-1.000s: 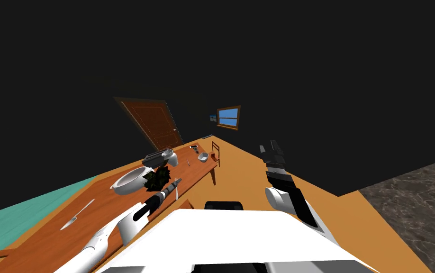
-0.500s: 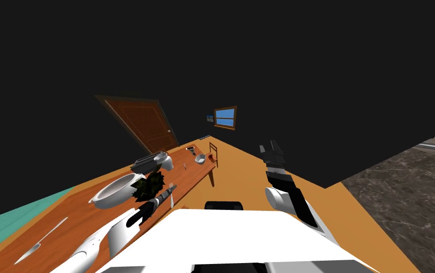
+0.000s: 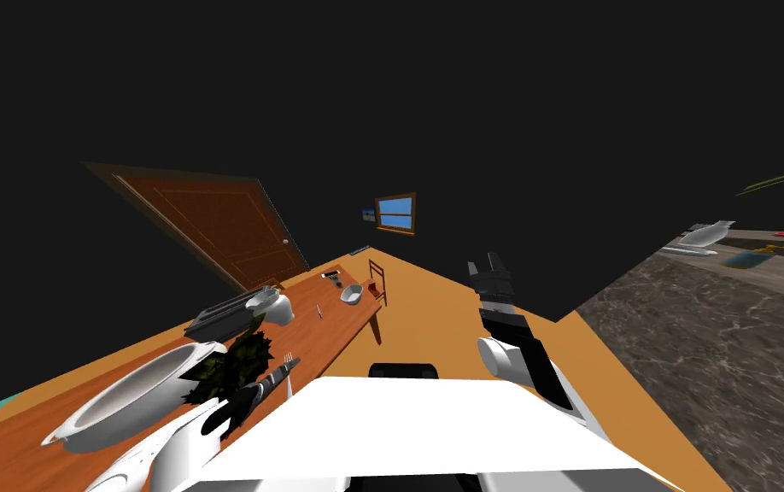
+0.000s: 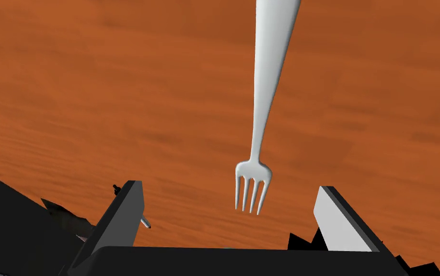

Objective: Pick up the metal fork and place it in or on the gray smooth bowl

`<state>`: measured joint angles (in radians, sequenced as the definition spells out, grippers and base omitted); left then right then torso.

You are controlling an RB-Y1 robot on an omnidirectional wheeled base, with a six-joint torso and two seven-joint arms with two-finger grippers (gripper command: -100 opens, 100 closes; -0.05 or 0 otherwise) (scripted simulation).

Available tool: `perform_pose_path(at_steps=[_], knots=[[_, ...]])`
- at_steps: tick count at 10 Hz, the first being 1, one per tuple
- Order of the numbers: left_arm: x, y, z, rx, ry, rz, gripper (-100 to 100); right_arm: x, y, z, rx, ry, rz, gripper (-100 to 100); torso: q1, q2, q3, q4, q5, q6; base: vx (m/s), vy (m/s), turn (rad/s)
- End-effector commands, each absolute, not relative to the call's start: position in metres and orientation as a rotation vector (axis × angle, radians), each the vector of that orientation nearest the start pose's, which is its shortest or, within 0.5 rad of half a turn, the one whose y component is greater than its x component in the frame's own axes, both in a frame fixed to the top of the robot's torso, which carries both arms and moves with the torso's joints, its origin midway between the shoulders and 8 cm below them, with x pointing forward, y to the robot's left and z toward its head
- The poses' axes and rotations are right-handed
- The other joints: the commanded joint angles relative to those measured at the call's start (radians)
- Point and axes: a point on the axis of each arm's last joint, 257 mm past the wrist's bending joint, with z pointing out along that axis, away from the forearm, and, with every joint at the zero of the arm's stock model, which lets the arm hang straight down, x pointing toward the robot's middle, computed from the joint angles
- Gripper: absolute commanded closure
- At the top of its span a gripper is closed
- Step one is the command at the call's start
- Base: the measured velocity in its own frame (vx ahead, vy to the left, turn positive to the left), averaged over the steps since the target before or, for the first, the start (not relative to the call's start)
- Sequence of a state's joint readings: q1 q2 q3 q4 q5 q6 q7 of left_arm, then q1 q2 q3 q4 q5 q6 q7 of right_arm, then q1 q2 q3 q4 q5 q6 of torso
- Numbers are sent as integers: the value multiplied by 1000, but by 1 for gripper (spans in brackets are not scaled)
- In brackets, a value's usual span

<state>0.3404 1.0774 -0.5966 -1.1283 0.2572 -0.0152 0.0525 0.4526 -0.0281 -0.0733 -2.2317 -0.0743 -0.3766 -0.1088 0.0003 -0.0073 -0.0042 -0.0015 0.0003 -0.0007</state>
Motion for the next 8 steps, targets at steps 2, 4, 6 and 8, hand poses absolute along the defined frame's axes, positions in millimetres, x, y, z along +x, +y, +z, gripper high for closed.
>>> perform_pose_path(at_steps=[2,4,6,8], knots=[[151,596,-510,-1117,2391,34,-100,371,-312,-4,827,632,1361,0,0,0,0,0,0,0,76,1,-107],[118,610,-518,-1160,2429,105,-100,371,-312,-4,827,632,1361,0,-1,3,2,1,0,0,50,-7,-136],[90,621,-523,-1193,2459,162,-100,371,-312,-4,827,632,1361,0,-2,2,1,1,0,0,77,-11,-145],[55,635,-525,-1227,2498,238,-100,371,-312,-4,827,632,1361,0,-2,0,0,0,-1,0,102,-18,-170]])
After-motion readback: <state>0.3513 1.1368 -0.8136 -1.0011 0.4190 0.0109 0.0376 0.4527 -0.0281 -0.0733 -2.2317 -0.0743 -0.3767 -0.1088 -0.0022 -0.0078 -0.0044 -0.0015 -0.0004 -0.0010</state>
